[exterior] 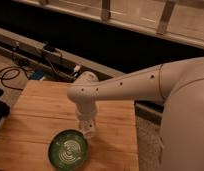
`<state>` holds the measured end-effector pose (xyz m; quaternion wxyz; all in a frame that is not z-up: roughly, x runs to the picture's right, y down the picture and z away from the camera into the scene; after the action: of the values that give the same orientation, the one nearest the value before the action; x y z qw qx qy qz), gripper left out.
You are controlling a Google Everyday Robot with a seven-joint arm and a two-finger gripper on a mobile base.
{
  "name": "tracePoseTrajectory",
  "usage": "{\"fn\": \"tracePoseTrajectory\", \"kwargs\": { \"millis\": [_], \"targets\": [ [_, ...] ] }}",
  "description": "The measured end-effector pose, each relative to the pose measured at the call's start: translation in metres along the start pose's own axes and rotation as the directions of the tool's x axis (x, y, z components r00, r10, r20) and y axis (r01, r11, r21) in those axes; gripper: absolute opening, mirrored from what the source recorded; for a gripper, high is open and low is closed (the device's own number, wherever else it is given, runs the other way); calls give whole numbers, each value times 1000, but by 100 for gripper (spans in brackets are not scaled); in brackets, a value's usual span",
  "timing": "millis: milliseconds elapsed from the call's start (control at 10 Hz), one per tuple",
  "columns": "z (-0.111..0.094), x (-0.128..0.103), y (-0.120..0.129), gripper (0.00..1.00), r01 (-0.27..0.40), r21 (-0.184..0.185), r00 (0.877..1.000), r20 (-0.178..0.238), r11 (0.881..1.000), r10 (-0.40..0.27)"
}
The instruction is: Place the bottle in the ceramic bowl
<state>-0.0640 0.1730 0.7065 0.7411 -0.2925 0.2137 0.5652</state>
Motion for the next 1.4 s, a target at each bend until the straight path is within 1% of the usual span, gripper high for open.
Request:
{"fn": "tracePoseTrajectory", "kwargs": {
  "millis": [200,400,500,700,900,1100,1200,1300,1400],
  "targets": [
    [1,0,4,0,22,-1,1000,-1,1000,-22],
    [7,9,22,0,84,-15,996,0,996,-84],
    [9,11,28,0,101,-17,995,-4,995,-101],
    [22,15,43,0,147,-26,989,-25,989,-147],
    [30,16,57,0,184,-38,982,-39,982,-186],
    [35,19,68,0,223,-51,973,-55,974,-226],
    [39,22,73,0,249,-58,965,-69,967,-253],
    [42,26,80,0,290,-68,951,-91,955,-295],
    [43,27,83,1,305,-72,945,-98,950,-311]
  ]
}}
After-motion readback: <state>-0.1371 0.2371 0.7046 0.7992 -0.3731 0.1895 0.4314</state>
